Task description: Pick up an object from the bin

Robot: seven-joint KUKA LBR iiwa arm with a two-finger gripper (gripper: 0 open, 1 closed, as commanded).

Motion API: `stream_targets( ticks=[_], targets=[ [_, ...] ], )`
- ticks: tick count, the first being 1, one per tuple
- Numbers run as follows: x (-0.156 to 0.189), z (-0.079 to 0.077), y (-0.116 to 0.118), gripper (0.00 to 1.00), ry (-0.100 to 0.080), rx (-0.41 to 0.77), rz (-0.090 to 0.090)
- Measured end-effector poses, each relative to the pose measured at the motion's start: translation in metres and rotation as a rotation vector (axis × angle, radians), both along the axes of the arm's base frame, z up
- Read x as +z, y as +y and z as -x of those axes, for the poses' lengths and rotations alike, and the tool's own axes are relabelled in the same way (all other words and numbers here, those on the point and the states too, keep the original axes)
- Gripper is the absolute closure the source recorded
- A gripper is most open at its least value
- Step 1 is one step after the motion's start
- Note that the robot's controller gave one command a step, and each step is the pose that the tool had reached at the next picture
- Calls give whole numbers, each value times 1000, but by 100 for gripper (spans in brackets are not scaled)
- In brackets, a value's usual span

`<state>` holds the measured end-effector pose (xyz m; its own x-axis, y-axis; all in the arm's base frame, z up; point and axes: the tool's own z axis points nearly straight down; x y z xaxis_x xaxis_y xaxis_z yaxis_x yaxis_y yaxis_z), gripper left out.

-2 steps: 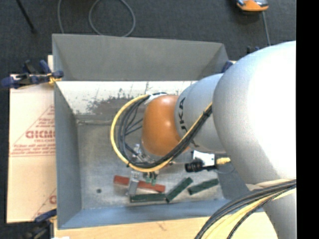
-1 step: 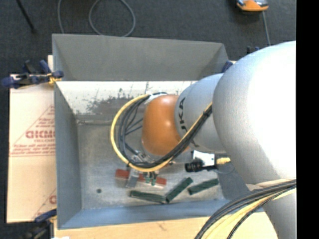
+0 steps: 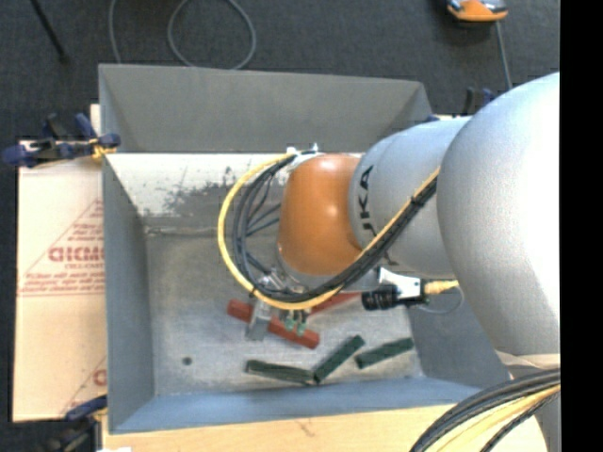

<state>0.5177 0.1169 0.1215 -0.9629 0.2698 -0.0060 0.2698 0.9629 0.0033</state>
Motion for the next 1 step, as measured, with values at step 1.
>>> stream_targets(
  ticks=[1],
  targets=[
    [38,-1,-1,100,1,2,0]
  ],
)
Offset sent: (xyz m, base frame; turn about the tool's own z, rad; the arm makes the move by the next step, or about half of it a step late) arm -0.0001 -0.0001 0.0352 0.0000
